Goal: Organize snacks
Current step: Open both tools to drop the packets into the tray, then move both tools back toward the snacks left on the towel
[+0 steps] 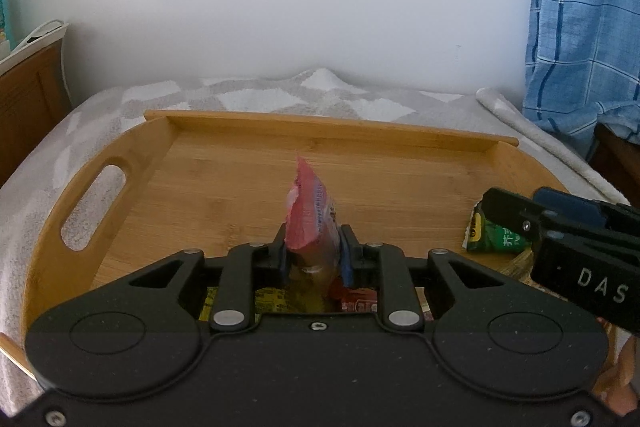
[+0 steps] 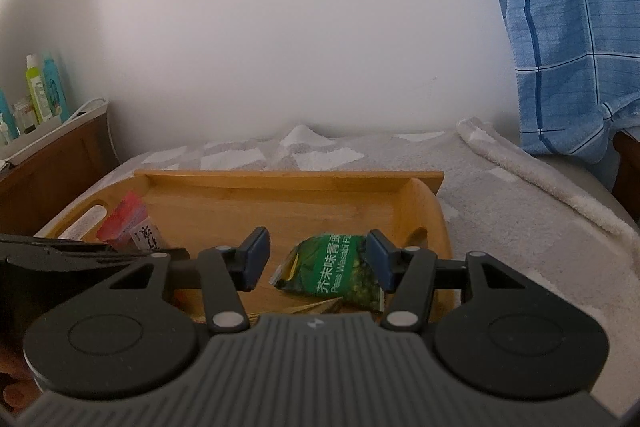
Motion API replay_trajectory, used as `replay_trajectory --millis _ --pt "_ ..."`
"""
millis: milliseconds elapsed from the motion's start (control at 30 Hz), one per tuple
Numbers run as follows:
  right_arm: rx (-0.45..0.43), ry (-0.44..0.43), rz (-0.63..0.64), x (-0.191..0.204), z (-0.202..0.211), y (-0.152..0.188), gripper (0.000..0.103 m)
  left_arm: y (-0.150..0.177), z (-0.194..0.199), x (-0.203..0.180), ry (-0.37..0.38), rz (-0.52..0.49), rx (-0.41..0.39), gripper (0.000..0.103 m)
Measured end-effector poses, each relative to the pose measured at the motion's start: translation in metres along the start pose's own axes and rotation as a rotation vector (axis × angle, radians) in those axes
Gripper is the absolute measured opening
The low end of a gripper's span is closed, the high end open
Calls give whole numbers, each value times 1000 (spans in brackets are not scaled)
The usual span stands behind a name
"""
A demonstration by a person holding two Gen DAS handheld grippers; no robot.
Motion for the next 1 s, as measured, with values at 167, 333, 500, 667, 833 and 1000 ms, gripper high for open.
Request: replay_trajectory --millis 167,333,500,667,833,1000 --pt "-35 -7 -41 -7 4 -5 79 -2 9 0 -18 -7 -17 43" --pt "-77 -38 -92 -19 15 -12 90 -6 27 2 -15 -16 -36 53" --pt "-146 -80 -145 -35 35 -16 101 -6 53 -3 -5 -65 -62 77" --pt "-197 -82 -138 -40 63 -11 103 2 80 -9 3 -100 -77 87" --pt "-212 -61 -132 -38 90 1 103 20 107 -12 15 -93 -85 90" --pt "-213 -53 -157 -39 111 17 103 42 134 -18 12 -112 -92 92"
Point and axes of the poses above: each gripper's, at about its wrist camera, not at the fingertips, and z roughly against the way its jaws point, x to its left, y to its underside, the point moved 3 cm from there along -z, roughly the way its jaws point, and after that the axes turned 9 degrees about y, right-handed, at the moved point
